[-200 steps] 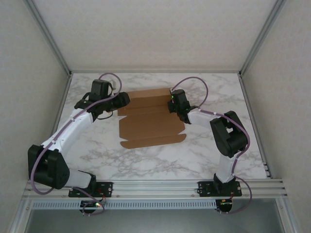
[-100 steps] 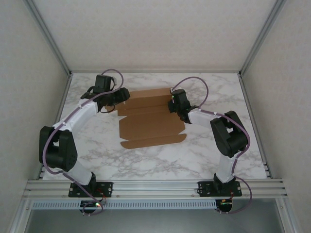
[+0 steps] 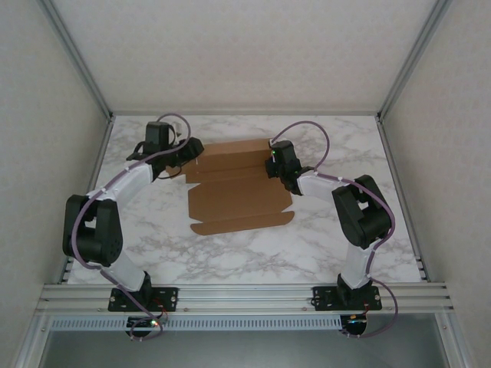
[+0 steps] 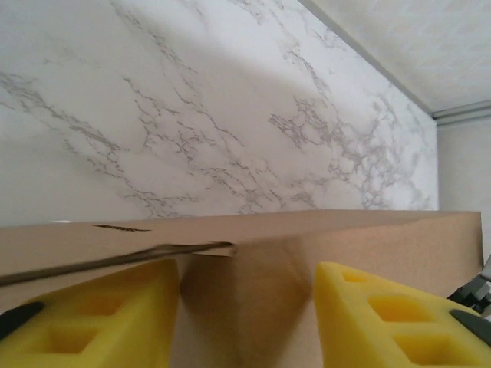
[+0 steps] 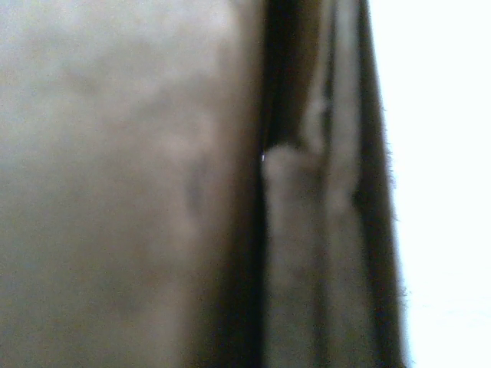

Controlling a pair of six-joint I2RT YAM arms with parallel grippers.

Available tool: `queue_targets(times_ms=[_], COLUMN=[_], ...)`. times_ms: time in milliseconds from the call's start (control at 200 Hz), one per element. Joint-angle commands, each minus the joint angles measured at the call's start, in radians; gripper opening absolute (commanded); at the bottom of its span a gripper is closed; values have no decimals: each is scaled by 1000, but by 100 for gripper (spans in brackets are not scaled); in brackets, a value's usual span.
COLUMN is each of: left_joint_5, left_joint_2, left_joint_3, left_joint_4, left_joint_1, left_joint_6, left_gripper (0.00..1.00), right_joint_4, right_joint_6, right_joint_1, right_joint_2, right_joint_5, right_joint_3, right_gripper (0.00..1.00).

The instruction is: Fold the paper box

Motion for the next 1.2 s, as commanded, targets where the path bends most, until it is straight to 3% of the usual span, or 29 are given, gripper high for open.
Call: queue_targets(times_ms=[0, 225, 295, 406, 496, 641, 821, 901, 996, 1127, 1197], left_joint_5=[138, 189, 171, 72, -16, -111, -256, -289, -278, -293, -275], left_joint_2=[11, 2, -6, -56, -122, -251, -369, -396, -405, -333, -267], left_joint_3=[-52, -74, -78, -88, -116, -223, -370, -456, -551, -588, -577], left_joint_4=[192, 250, 228, 155, 116, 143, 131, 142, 191, 248, 311], left_joint_1=[11, 18, 29, 51, 55, 54, 54, 53, 50, 48, 46], left_joint_6=[-109, -136, -126, -79, -34, 0, -25, -69, -118, -156, -184], left_gripper=[39, 21, 23, 45, 52, 47, 27, 23, 24, 37, 36], right_joint_4=[-131, -150, -165, -197, -244, -353, -429, -443, -459, -457, -448], right_joint_6=[-14, -8, -3, 12, 27, 38, 56, 69, 74, 75, 74], right_joint_1=[0, 0, 0, -8, -21, -42, -49, -50, -50, -50, -51], right_joint_2=[31, 39, 44, 46, 49, 60, 82, 89, 96, 92, 86], right_joint_5=[-37, -36, -27, -28, -39, -72, -73, -80, -86, -93, -90], right_joint_3=[2, 21, 28, 43, 65, 135, 204, 218, 237, 234, 220], right_gripper=[0, 0, 0, 0, 0, 0, 0, 0, 0, 0, 0])
